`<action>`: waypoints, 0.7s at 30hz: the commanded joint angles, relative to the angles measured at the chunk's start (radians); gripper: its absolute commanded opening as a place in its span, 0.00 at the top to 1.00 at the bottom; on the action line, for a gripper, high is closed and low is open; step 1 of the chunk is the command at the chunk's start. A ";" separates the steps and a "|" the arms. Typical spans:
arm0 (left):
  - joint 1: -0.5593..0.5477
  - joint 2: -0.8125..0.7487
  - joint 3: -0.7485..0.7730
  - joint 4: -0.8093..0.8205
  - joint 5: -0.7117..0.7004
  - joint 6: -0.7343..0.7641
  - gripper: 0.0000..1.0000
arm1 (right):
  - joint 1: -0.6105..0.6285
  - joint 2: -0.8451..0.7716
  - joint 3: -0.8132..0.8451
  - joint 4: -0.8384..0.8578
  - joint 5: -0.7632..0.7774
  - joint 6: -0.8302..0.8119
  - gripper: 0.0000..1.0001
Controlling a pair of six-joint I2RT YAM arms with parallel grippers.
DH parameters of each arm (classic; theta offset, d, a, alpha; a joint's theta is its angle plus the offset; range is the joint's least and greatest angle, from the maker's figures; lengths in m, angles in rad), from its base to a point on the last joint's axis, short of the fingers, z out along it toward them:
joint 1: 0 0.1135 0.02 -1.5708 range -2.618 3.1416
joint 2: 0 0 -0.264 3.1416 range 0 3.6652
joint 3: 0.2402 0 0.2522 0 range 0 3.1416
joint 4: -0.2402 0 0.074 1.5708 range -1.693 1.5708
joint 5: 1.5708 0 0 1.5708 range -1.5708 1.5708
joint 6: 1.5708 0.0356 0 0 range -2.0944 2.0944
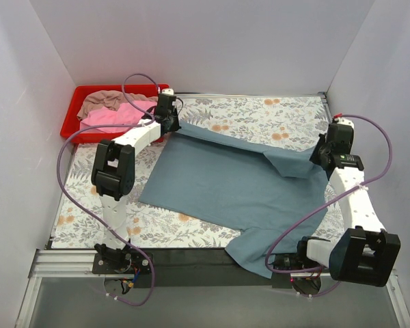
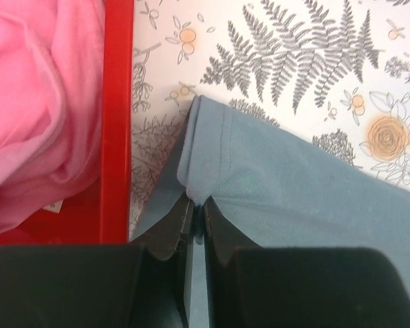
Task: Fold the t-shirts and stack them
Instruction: Fold the tshirt
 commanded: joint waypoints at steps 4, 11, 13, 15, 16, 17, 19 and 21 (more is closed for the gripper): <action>0.012 -0.142 -0.044 -0.074 -0.022 0.000 1.00 | -0.008 -0.067 -0.086 -0.058 -0.041 0.079 0.98; 0.012 -0.189 -0.102 -0.120 0.007 -0.031 1.00 | -0.010 -0.150 -0.158 -0.111 -0.013 0.092 0.97; 0.013 -0.189 -0.117 -0.123 0.016 -0.037 1.00 | -0.010 -0.165 -0.195 -0.116 0.000 0.098 0.96; 0.013 -0.180 -0.137 -0.126 0.027 -0.048 1.00 | -0.011 -0.176 -0.221 -0.114 -0.001 0.105 0.96; 0.013 -0.177 -0.143 -0.128 0.029 -0.051 1.00 | -0.011 -0.176 -0.241 -0.114 -0.003 0.110 0.96; 0.013 -0.174 -0.148 -0.128 0.032 -0.053 1.00 | -0.013 -0.170 -0.247 -0.114 -0.006 0.116 0.96; 0.013 -0.162 -0.162 -0.128 0.039 -0.062 1.00 | -0.016 -0.156 -0.262 -0.114 -0.001 0.119 0.96; 0.012 -0.150 -0.167 -0.131 0.047 -0.063 1.00 | -0.019 -0.144 -0.269 -0.111 -0.001 0.130 0.95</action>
